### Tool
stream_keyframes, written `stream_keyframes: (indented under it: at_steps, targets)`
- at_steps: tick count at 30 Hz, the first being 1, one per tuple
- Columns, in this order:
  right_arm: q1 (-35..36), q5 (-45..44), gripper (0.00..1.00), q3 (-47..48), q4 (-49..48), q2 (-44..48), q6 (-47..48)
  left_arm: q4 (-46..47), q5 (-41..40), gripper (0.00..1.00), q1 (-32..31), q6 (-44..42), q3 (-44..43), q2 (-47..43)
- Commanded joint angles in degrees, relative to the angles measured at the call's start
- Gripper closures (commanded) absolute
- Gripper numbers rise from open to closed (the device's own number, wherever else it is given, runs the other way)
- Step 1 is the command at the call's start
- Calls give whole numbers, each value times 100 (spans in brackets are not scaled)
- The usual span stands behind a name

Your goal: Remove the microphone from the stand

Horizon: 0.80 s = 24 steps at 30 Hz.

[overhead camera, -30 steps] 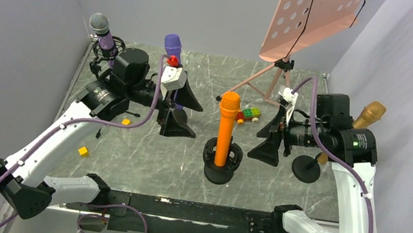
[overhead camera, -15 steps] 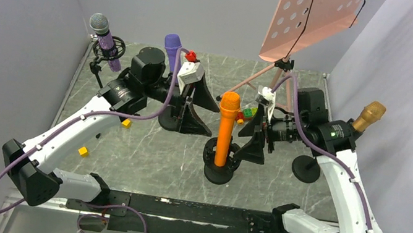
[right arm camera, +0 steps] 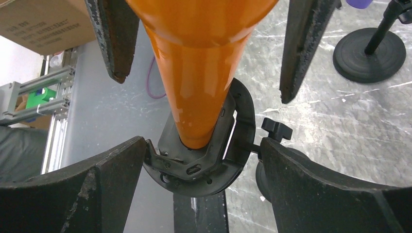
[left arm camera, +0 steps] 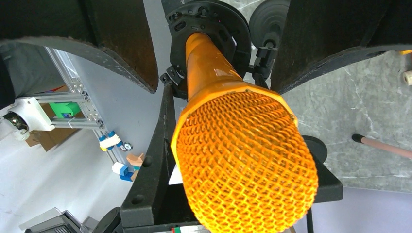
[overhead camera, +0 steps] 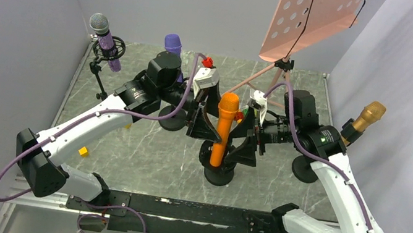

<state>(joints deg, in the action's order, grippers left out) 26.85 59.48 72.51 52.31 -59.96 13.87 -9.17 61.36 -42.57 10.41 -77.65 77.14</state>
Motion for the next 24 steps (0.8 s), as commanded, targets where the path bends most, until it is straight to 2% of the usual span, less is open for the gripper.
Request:
stream_keyframes:
  at_steps: [1,12,15,19,24]
  targets:
    - [106,73,7,98,-231,-26,91,511,141,13,-61,319,-266,26]
    - [136,423,4,20,-697,-148,-546,726,358,37,-160,367,-280,102]
    - [136,353,7,-52,-741,-107,-502,724,351,37,-218,350,-295,148]
    - [136,187,15,-296,-946,57,-595,726,282,30,-292,366,-312,223]
    - [136,187,24,-494,-1030,188,-601,620,268,33,-369,337,-483,387]
